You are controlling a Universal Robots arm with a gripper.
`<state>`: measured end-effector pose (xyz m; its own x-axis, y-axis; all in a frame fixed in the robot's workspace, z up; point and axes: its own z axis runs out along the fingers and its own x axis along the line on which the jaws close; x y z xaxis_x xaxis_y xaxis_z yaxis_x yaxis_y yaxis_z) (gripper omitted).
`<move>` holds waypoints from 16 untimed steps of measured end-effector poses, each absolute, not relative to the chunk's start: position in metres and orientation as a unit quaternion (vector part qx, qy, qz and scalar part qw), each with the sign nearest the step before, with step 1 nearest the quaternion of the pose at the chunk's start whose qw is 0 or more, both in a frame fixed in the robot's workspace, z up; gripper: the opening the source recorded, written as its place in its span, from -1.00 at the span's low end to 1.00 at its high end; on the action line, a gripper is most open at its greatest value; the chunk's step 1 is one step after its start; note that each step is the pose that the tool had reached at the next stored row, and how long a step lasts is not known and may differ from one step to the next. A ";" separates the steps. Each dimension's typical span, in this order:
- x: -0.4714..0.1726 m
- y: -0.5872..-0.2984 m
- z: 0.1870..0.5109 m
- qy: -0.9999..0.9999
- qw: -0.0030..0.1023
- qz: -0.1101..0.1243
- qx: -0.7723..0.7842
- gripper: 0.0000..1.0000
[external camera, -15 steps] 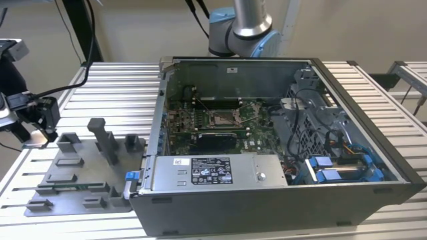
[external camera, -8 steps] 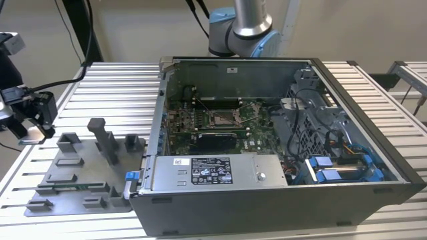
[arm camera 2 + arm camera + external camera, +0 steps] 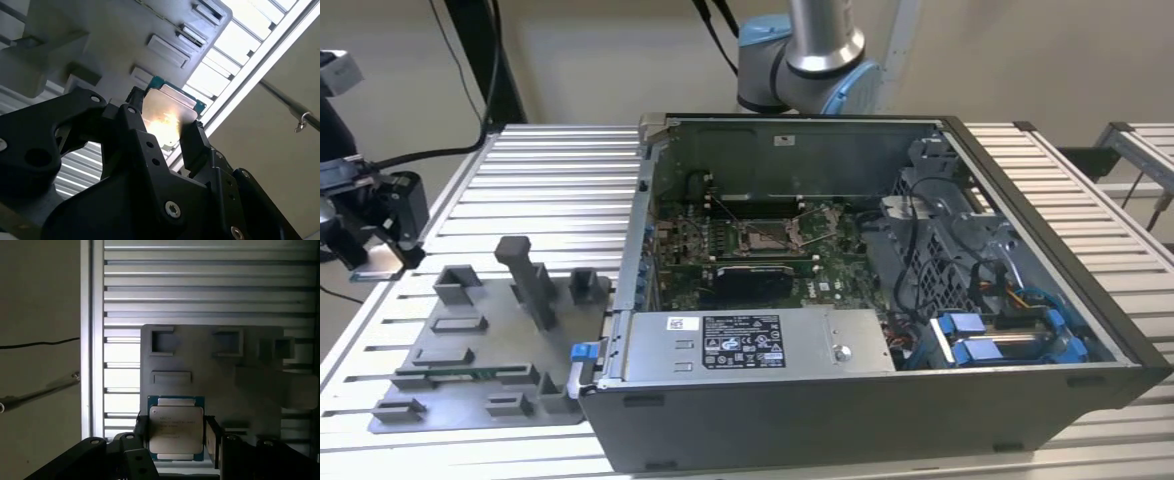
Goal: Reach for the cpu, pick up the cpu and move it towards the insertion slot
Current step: 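Pick up the cpu and move it towards the insertion slot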
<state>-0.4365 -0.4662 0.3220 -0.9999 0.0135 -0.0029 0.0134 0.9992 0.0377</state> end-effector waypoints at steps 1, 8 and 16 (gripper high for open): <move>-0.436 -0.466 0.324 1.000 0.002 0.019 0.007 -1.00; -0.437 -0.466 0.335 1.000 0.002 0.019 0.007 -1.00; -0.437 -0.466 0.347 1.000 0.002 0.019 0.007 -1.00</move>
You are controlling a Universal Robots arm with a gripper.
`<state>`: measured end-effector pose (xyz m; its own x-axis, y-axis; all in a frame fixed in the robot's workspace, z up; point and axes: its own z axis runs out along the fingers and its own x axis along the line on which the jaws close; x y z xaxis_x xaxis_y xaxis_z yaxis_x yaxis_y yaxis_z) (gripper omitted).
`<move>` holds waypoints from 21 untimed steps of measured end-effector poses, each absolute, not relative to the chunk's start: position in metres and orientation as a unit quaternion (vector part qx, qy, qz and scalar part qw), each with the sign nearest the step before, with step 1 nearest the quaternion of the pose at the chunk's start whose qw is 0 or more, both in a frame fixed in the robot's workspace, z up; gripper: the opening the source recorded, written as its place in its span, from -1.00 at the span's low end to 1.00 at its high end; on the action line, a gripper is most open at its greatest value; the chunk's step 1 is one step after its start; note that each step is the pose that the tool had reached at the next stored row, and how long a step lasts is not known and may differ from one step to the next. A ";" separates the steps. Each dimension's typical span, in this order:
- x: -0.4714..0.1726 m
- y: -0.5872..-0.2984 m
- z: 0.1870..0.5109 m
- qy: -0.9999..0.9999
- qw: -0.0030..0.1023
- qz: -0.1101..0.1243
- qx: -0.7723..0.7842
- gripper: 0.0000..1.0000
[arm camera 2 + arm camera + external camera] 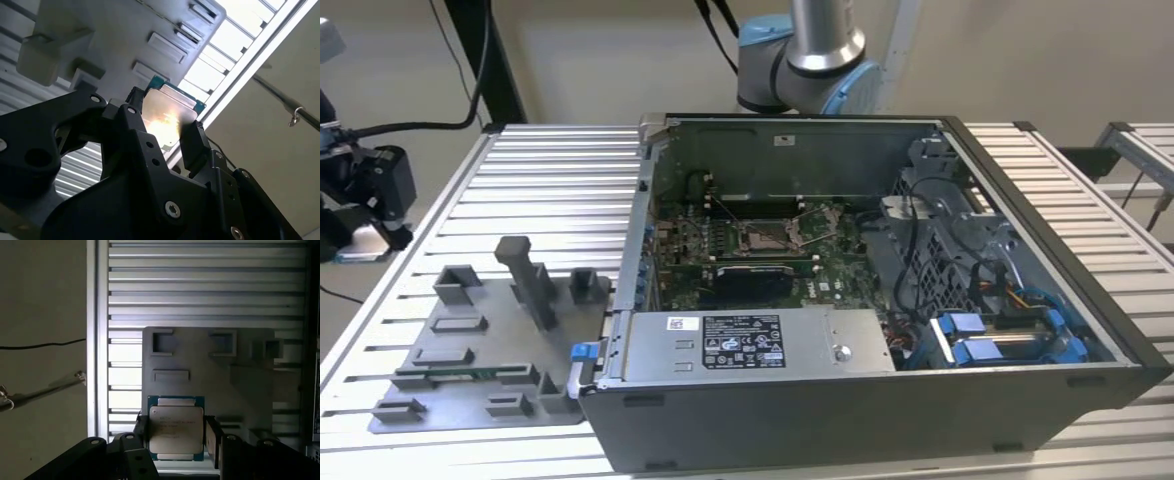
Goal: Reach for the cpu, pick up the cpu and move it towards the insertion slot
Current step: 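Pick up the cpu and move it towards the insertion slot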
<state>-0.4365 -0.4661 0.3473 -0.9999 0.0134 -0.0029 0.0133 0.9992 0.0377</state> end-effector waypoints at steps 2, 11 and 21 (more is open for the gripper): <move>-0.437 -0.466 0.351 1.000 0.002 0.019 0.007 -1.00; -0.437 -0.466 0.375 1.000 0.002 0.019 0.007 -1.00; -0.437 -0.466 0.389 1.000 0.002 0.019 0.007 -1.00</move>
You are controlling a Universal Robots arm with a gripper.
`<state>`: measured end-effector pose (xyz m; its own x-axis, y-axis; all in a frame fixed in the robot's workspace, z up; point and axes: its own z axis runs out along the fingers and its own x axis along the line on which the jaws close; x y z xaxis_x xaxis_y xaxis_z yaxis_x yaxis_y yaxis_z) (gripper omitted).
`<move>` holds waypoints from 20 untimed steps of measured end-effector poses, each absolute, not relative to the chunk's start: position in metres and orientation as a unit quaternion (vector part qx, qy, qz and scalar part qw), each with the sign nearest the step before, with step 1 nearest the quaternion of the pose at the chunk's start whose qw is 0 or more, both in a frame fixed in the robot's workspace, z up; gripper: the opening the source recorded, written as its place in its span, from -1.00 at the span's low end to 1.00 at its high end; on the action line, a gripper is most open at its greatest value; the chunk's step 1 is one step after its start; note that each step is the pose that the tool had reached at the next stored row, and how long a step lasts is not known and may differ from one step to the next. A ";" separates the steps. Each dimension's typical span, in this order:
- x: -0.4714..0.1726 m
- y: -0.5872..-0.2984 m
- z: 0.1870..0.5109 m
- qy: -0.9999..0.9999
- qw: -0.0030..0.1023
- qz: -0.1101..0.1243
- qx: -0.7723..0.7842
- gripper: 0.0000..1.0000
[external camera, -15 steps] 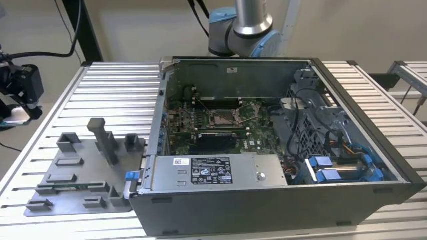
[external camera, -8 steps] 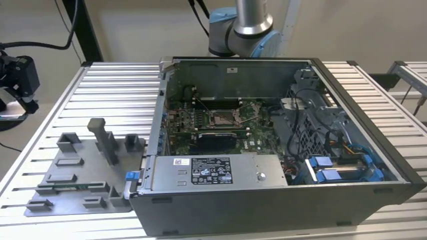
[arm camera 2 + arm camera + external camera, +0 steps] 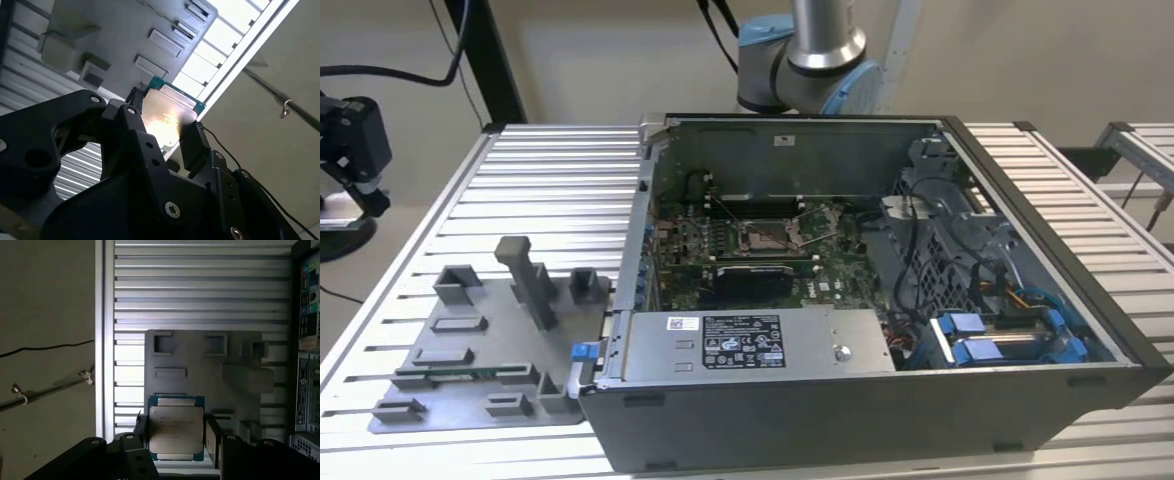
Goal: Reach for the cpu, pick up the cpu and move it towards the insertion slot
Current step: 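Pick up the cpu and move it towards the insertion slot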
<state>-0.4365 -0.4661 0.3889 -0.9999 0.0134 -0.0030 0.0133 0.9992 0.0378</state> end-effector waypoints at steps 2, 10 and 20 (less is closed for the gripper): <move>-0.437 -0.466 0.393 1.000 0.002 0.019 0.007 -1.00; -0.437 -0.466 0.400 1.000 0.002 0.019 0.007 -1.00; -0.436 -0.466 0.401 1.000 0.001 0.019 0.007 -1.00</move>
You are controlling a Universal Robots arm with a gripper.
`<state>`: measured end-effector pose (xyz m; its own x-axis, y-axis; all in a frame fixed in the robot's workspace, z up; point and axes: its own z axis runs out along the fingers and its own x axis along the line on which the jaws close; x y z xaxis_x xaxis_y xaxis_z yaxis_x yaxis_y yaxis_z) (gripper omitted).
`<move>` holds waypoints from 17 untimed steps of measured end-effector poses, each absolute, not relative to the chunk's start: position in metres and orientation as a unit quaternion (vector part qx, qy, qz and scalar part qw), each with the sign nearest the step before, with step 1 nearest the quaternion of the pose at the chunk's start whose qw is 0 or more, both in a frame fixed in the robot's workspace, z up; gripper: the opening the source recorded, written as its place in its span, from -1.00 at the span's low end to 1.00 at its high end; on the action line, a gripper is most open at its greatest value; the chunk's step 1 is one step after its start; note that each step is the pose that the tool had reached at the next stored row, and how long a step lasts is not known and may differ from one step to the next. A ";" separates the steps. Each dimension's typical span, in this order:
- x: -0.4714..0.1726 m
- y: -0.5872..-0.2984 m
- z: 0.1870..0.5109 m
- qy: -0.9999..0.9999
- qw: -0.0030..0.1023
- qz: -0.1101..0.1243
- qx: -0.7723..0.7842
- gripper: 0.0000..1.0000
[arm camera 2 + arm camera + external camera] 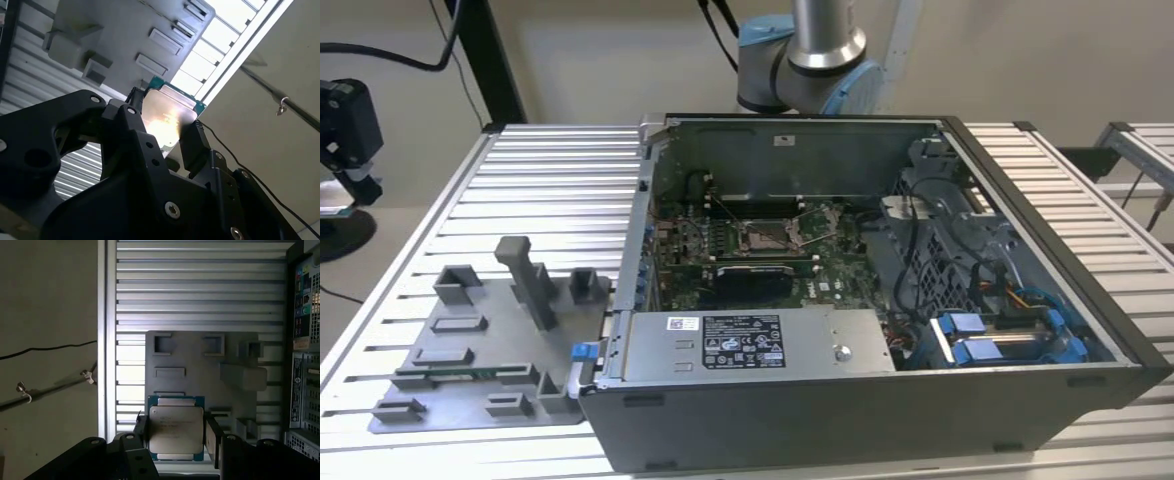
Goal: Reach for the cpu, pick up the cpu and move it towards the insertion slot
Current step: 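Pick up the cpu and move it towards the insertion slot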
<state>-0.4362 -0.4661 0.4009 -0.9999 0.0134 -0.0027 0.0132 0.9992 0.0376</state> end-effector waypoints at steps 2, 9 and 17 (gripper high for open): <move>-0.435 -0.466 0.401 1.000 0.001 0.019 0.007 -1.00; -0.422 -0.466 0.401 1.000 0.002 0.019 0.007 -1.00; -0.405 -0.466 0.401 1.000 0.002 0.019 0.007 -1.00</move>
